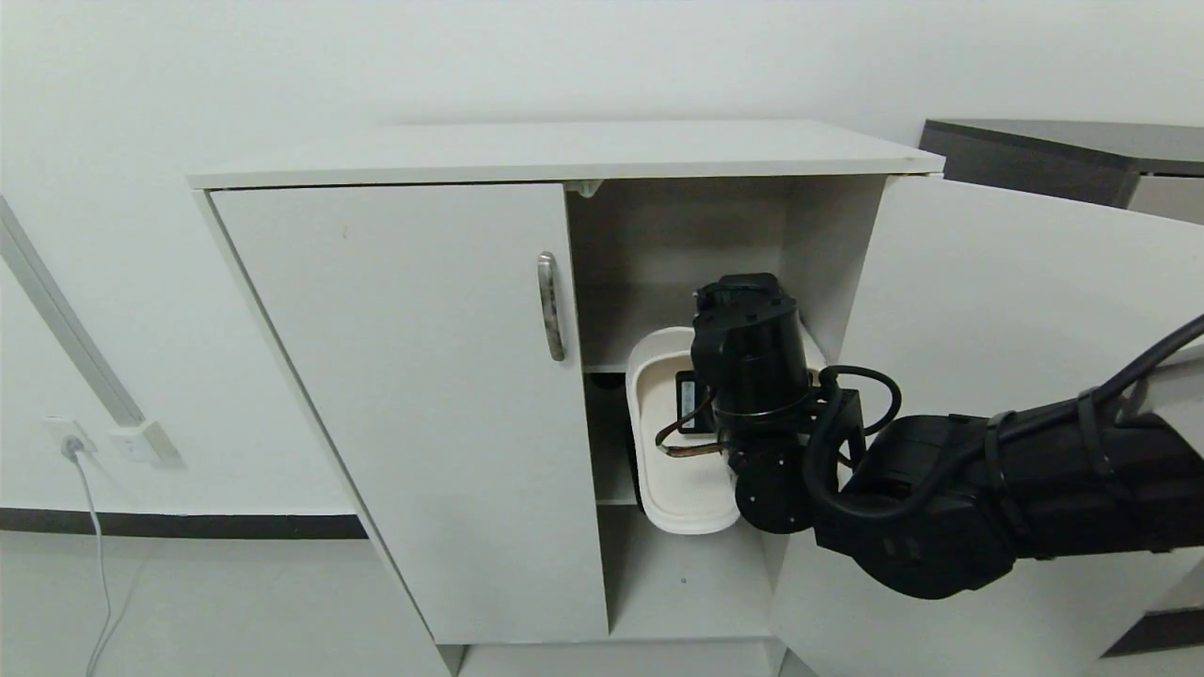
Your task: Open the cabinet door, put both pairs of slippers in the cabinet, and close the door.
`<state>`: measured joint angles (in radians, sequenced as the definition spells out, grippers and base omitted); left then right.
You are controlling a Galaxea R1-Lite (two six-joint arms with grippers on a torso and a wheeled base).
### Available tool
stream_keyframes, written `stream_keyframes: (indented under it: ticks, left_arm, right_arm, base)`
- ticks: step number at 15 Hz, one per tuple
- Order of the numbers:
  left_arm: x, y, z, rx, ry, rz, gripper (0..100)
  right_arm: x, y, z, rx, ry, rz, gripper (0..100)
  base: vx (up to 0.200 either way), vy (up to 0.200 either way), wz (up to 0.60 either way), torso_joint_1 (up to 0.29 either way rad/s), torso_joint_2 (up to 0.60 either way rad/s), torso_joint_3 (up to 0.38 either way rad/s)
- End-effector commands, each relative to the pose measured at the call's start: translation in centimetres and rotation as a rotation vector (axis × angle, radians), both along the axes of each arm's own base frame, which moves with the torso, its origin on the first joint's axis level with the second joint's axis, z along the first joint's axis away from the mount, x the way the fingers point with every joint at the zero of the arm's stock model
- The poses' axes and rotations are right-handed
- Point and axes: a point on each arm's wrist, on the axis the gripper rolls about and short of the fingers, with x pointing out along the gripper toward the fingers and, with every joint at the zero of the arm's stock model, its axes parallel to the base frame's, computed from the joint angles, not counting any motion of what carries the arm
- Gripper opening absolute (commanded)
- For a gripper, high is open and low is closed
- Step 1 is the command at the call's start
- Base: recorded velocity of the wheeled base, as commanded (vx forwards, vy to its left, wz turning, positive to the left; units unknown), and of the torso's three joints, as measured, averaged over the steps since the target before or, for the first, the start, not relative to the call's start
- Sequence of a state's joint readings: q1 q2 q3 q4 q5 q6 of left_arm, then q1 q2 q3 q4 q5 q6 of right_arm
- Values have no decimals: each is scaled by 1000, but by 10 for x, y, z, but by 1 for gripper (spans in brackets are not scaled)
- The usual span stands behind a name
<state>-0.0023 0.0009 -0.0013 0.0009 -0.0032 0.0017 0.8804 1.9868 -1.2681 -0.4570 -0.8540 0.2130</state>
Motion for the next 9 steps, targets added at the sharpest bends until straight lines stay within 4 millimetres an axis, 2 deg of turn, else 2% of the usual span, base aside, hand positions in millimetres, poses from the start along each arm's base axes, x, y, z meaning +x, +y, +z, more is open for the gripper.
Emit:
stream_keyframes:
  ticks: [1,7,9]
  left_arm:
    - [0,0,0,0,1,-1,0]
    - [0,0,0,0,1,4,0]
    - [0,0,0,-2,1,4,0]
  right_arm:
    - [-1,-1,2,6,-4,1,0]
    - [-2,-2,6,6,-8,2,0]
    - [-1,-2,4,-13,-4,9,0]
  base:
    - [200,0,0,-2,2,7]
    - [200,0,0,1,4,2]
    - [0,0,0,0,0,0]
